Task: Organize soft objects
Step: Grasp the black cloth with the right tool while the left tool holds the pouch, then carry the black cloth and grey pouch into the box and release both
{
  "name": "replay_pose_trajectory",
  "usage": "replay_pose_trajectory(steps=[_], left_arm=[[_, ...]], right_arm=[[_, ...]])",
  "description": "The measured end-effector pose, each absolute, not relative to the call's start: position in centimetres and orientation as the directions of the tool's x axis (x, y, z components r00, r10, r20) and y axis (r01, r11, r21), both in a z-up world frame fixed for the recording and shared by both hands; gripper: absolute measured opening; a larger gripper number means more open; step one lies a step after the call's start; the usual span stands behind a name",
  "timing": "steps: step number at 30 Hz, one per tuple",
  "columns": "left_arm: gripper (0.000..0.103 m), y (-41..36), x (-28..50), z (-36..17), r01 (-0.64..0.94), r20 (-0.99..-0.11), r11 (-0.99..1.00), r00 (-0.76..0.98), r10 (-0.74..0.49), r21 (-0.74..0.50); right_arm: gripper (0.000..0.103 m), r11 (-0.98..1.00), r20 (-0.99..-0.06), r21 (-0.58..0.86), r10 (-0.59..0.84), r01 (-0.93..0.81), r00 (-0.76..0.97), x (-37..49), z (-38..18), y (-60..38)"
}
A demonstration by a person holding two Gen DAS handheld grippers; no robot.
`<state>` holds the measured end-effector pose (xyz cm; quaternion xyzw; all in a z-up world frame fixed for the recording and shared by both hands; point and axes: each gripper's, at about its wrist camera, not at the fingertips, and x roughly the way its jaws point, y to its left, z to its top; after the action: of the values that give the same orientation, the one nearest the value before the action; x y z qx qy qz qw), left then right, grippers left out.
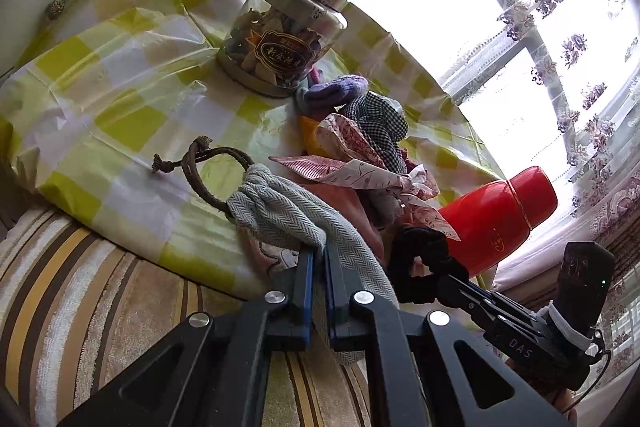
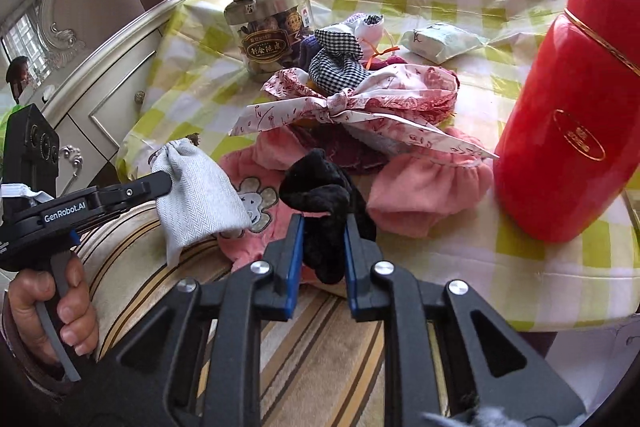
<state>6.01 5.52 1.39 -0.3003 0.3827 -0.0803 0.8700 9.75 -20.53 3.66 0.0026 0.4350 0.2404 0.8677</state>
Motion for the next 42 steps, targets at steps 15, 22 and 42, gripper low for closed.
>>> replay_pose_trajectory(steps=[15, 22, 42], left_arm=[[0.005, 0.9, 4.4, 4.1, 0.038, -0.593, 0.855, 0.704, -0.39, -0.517], [0.005, -4.3, 4.0, 5.4, 0.171, -0.589, 0.857, 0.66, -0.465, -0.485], [0.005, -24.2, 1.1, 7.3, 0.556, -0.64, 0.733, 0.407, -0.651, -0.392]], right_arm=[[0.021, 0.92, -0.707, 0.257, 0.388, -0.296, 0.591, 4.9, 5.9, -28.1], [0.021, 0.942, -0.703, 0.253, 0.337, -0.222, 0.626, 2.7, 6.0, -32.2], [0.021, 0.979, -0.699, 0.155, 0.012, 0.135, 0.715, -4.4, 6.2, -46.9]])
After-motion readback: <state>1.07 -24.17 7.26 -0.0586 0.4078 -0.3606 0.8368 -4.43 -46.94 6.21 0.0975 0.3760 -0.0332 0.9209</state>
